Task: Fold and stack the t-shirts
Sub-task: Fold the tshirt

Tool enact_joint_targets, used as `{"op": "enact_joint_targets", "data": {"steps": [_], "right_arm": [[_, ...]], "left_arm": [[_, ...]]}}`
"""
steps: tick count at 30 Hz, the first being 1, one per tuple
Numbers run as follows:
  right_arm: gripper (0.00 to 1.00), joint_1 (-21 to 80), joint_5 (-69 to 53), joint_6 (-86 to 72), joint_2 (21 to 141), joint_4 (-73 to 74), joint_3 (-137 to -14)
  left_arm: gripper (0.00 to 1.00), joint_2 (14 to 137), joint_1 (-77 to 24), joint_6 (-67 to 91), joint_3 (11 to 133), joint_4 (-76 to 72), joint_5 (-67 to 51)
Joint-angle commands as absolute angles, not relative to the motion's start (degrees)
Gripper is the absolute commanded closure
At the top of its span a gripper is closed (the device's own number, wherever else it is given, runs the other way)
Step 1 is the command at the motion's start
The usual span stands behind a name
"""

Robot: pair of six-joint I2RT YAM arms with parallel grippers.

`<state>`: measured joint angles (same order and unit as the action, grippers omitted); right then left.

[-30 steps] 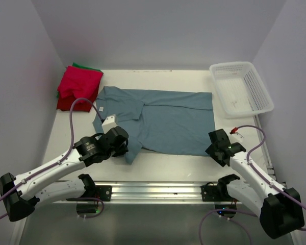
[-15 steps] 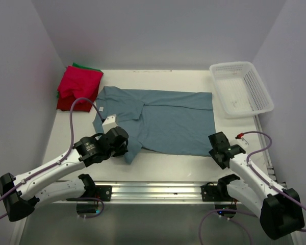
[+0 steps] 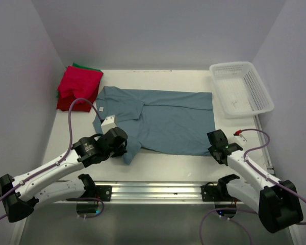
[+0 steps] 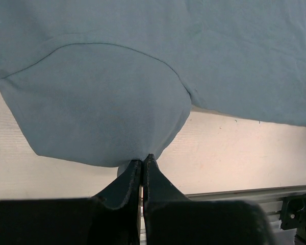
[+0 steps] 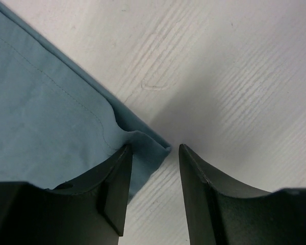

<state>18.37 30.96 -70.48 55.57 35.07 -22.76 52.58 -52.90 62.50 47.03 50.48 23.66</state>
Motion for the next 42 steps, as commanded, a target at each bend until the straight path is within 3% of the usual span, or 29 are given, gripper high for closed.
{"op": "enact_joint_targets", "data": {"steps": [1,7,8,10,13,20,26,31,36,42], "right_arm": [[0.55,18.46,31.82,-71.45,59.49,31.64,-23.29],[0.69,18.46,31.20,-71.54,63.80,30.67,-24.69],[0.80,18.46,30.94,-71.63,64.24,30.67,-24.87],[0.91,18.37,30.85,-71.63,64.60,30.85,-25.13],[0.99,18.46,30.06,-70.76,63.73,31.20,-24.96],[1.00,18.46,31.20,-65.49,49.60,37.60,-26.89],[1.00,18.37,34.62,-59.68,44.30,41.04,-32.69],[1.00,18.37,36.74,-55.47,49.91,39.38,-38.04],[1.00,18.28,40.33,-52.91,56.15,35.34,-41.65],[1.00,16.79,42.98,-48.88,64.24,30.68,-46.05]], "left_arm": [[1.00,51.77,-53.17,63.90,47.81,50.71,24.79],[1.00,50.19,-53.17,64.60,47.11,51.50,25.14],[1.00,49.75,-53.17,64.69,47.11,51.68,25.31],[1.00,49.22,-53.09,64.95,46.85,52.12,25.40],[1.00,48.61,-53.17,65.13,46.85,52.56,25.75],[1.00,48.25,-53.17,63.46,47.29,52.30,28.29],[1.00,50.18,-53.09,61.70,44.04,49.23,34.35],[1.00,54.04,-51.95,56.18,42.19,41.23,39.63],[1.00,59.41,-42.48,43.36,43.06,28.08,35.86],[1.00,68.01,-37.10,35.25,49.91,22.16,35.16]]}}
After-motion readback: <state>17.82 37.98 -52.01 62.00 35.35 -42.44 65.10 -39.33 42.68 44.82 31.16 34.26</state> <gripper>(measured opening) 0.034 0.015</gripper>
